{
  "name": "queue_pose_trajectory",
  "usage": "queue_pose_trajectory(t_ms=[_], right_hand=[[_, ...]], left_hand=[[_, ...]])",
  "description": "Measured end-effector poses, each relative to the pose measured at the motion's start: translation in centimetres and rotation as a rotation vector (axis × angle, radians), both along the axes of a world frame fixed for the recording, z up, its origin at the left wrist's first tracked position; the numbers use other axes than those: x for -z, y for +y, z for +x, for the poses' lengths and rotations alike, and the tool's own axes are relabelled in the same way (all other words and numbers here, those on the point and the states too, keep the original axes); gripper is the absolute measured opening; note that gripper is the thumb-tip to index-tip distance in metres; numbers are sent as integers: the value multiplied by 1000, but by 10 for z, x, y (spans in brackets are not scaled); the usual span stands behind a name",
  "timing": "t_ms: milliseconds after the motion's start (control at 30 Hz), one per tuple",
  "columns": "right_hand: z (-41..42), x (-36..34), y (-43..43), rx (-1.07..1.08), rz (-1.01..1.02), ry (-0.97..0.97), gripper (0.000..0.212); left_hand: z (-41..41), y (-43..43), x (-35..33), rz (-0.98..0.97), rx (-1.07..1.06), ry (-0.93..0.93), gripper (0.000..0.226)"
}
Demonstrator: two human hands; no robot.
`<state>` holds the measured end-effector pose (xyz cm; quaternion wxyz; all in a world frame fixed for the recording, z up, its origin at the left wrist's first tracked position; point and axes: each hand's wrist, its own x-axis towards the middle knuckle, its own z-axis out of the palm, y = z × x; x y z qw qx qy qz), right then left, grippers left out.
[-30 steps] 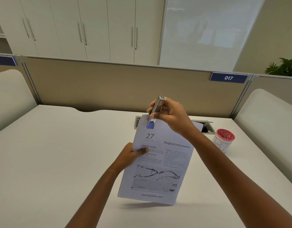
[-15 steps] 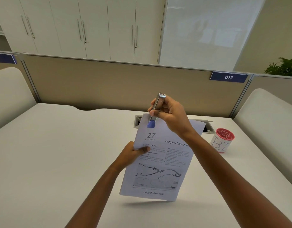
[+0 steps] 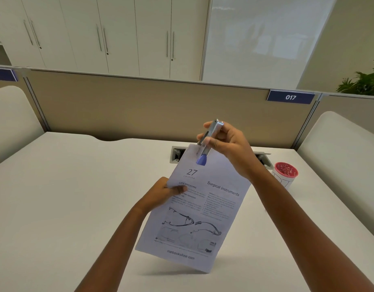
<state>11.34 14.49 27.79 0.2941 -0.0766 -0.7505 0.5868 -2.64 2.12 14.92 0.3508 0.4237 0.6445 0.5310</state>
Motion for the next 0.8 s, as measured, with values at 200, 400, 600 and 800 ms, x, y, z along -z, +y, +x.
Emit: queue_pose_trajectory(t_ms=[200,400,600,800], right_hand=[[7,-12,11,42,-279,74,26],[9,0,15,140,-348,45,31],[8,20,22,198,-477,-25,36],[10,40,26,250,-516,-110,31]], left_hand=[[-4,-10,3,3,-37,-22,15],[-2,-13,3,21,-63,-99,32],[-3,-15,7,61,-89,-235,62],[2,-17,9,63,-155,-290,10]])
